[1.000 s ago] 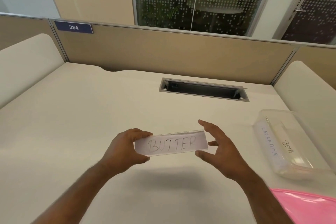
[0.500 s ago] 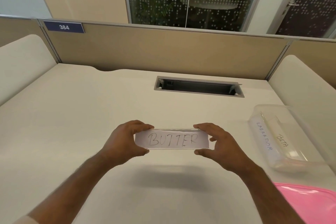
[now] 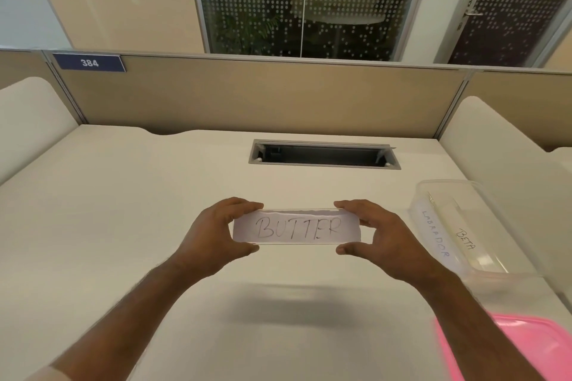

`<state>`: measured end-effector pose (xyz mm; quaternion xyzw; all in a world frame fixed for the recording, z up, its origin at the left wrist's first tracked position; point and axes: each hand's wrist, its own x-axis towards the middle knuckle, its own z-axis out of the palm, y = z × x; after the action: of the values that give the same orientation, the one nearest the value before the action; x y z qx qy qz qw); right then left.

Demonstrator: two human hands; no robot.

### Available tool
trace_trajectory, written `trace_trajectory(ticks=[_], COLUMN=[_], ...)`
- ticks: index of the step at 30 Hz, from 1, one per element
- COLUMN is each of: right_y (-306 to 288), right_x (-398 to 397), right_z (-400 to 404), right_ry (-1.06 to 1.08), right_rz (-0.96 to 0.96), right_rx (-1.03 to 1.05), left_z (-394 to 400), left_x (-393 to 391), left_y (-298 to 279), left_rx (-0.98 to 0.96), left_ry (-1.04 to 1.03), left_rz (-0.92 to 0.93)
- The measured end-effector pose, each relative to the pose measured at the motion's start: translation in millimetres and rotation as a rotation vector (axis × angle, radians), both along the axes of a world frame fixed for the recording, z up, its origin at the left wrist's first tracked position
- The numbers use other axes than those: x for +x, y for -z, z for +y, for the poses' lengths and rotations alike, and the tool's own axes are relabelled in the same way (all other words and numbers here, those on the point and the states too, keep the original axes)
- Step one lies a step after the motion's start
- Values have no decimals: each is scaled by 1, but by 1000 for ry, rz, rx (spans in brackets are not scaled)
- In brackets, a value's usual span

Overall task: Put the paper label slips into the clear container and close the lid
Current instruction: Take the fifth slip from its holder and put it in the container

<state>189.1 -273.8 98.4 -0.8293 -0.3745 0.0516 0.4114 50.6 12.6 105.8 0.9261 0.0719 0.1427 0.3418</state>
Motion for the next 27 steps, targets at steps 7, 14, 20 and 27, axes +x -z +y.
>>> trace_trajectory(ticks=[7,14,20,27], right_y=[-19,-28,-28,-25], right_x=[13,22,26,30], right_z=[-14,-32,-45,-62], right_ry=[26,33,55,65], right_rz=[15,18,14,11], right_rx=[32,67,55,52], left_z=[-12,-24,-38,-53], left_x=[20,37,47,54], left_y=[-12,-13,-8,-2], left_rx=[31,60,68,67], left_ry=[27,35,13,17], left_rz=[-34,-45,-15,-9])
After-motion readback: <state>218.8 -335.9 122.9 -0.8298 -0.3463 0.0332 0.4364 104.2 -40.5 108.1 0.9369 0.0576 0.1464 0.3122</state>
